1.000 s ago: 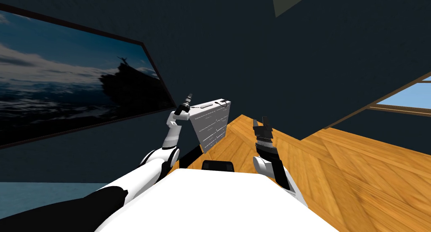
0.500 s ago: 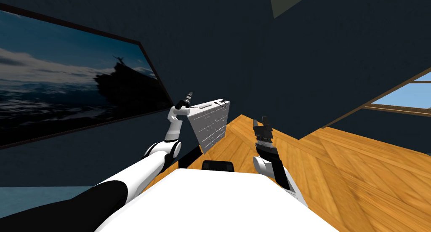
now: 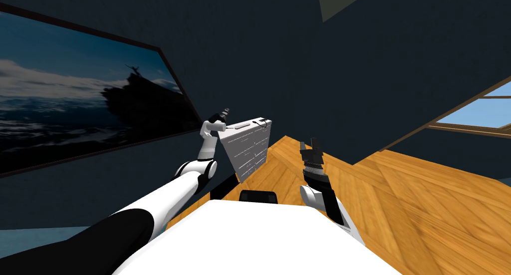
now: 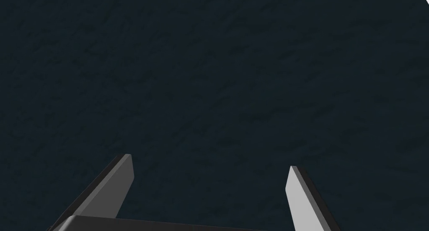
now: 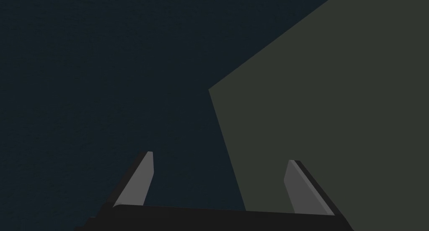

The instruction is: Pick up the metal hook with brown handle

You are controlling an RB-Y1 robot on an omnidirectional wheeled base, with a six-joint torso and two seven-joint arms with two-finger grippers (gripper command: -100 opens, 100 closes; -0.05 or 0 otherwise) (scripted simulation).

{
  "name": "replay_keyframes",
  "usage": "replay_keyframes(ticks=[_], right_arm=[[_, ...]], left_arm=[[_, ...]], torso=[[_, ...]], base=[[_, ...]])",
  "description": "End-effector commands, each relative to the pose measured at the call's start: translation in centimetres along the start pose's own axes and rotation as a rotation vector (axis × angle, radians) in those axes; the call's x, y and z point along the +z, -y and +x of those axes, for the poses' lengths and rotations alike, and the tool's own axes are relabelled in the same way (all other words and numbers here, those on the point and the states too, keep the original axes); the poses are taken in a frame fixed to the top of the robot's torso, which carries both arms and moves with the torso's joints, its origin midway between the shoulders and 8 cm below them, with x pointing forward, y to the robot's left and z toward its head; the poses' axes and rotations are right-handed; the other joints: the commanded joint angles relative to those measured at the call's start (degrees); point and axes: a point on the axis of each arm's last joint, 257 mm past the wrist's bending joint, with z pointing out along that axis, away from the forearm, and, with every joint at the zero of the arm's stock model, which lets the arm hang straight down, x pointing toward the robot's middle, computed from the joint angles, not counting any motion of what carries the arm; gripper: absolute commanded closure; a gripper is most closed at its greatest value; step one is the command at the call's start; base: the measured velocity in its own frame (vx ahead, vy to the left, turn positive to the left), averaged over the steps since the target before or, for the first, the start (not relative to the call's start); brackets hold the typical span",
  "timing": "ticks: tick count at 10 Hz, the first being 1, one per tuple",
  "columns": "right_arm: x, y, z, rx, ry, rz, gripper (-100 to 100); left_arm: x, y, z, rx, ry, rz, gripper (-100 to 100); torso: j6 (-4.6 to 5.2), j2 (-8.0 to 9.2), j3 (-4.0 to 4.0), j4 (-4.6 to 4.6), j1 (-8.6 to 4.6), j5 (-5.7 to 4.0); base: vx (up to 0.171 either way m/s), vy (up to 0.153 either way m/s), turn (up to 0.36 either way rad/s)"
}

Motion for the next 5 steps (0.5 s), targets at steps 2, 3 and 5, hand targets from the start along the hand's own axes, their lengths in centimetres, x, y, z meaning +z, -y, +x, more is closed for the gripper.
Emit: replay_keyframes(ticks=[2,3,5], right_arm=[[0.0,0.0,0.0,0.000,0.000,0.000,0],[0.0,0.0,0.0,0.000,0.000,0.000,0],[0.0,0.0,0.0,0.000,0.000,0.000,0]], left_arm=[[1.3,-0.1,0.4,0.001,-0.032,-0.068,-100],[1.4,-0.1,0.4,-0.001,-0.036,-0.077,-100],[2.4,-0.1,0.9,0.001,-0.069,-0.134,-100]], torso=[[0.02,-0.04,-0.02,0.00,-0.04,-0.01],[0.01,-0.07,-0.04,-0.01,-0.04,-0.01],[0.03,-0.05,-0.03,-0.01,-0.05,-0.01]], base=[[0.033,-0.025,-0.043],[0.022,-0.011,0.004],[0.036,-0.025,-0.050]])
